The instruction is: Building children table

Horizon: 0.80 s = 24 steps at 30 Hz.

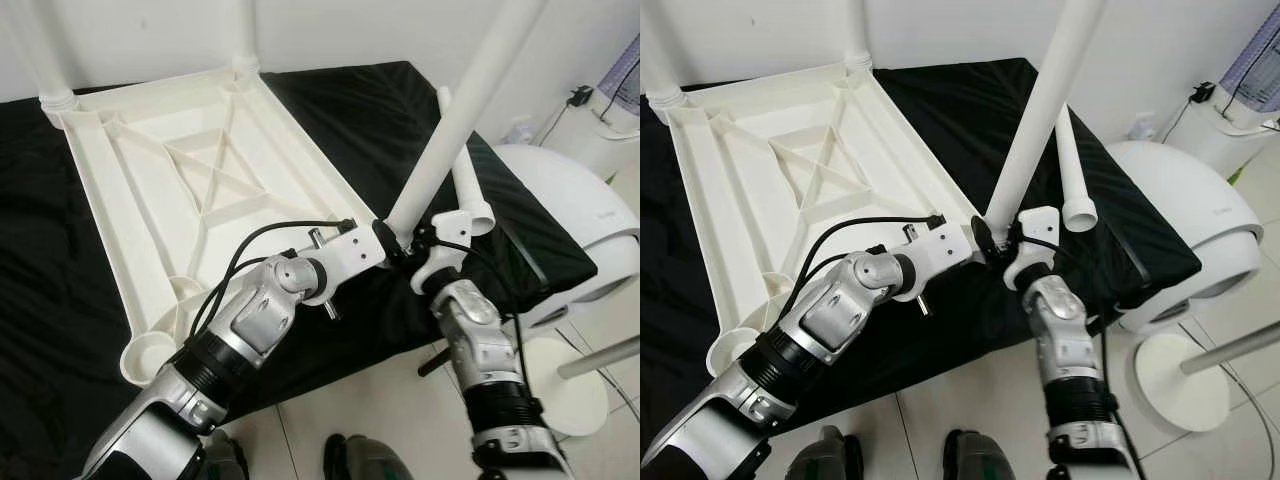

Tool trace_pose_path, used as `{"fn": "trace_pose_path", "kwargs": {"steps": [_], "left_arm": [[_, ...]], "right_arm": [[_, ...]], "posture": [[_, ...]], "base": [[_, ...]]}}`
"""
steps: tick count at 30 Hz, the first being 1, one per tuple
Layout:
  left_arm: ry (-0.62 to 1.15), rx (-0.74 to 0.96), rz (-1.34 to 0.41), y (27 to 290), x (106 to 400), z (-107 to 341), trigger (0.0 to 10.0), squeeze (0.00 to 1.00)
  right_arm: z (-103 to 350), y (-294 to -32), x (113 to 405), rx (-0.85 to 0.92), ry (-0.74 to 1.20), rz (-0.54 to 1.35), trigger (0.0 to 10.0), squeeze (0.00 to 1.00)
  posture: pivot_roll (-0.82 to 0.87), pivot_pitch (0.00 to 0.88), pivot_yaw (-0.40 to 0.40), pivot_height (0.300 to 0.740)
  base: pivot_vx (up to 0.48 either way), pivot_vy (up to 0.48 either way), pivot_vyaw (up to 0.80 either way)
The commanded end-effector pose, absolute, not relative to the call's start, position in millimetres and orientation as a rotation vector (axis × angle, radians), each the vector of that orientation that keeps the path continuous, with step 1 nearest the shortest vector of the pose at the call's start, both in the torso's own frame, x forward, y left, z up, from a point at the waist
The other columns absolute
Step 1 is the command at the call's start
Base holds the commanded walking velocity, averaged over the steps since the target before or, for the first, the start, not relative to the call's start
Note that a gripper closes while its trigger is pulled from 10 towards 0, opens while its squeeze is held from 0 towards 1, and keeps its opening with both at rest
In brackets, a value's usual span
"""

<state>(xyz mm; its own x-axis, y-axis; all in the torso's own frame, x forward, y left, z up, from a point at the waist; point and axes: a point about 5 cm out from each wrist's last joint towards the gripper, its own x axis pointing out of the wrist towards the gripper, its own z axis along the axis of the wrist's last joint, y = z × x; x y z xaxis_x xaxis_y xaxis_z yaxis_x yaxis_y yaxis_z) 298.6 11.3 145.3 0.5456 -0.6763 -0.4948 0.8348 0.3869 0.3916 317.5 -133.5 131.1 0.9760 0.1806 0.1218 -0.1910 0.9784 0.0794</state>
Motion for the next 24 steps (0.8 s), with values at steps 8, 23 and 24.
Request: {"fn": "trace_pose_path", "kwargs": {"steps": [8, 23, 24], "left_arm": [[0.282, 0.665, -1.080, -4.1, 283.9, 138.5, 10.0, 0.00], [0.280, 0.659, -1.079, -5.8, 283.0, 137.9, 10.0, 0.00], [0.280, 0.659, -1.079, -5.8, 283.0, 137.9, 10.0, 0.00]], "right_arm": [[123.9, -138.1, 315.7, 0.065, -0.047, -0.179, 10.0, 0.00], [130.7, -136.0, 310.6, 0.103, -0.103, -0.116, 10.0, 1.00], [130.7, -136.0, 310.6, 0.103, -0.103, -0.116, 10.0, 1.00]], "posture": [[-0.02, 0.056, -0.059, 0.740], [-0.03, 0.055, -0.064, 0.740], [-0.03, 0.055, -0.064, 0.740]], "base": [[0.000, 0.000, 0.00], [0.000, 0.000, 0.00], [0.000, 0.000, 0.00]]}}
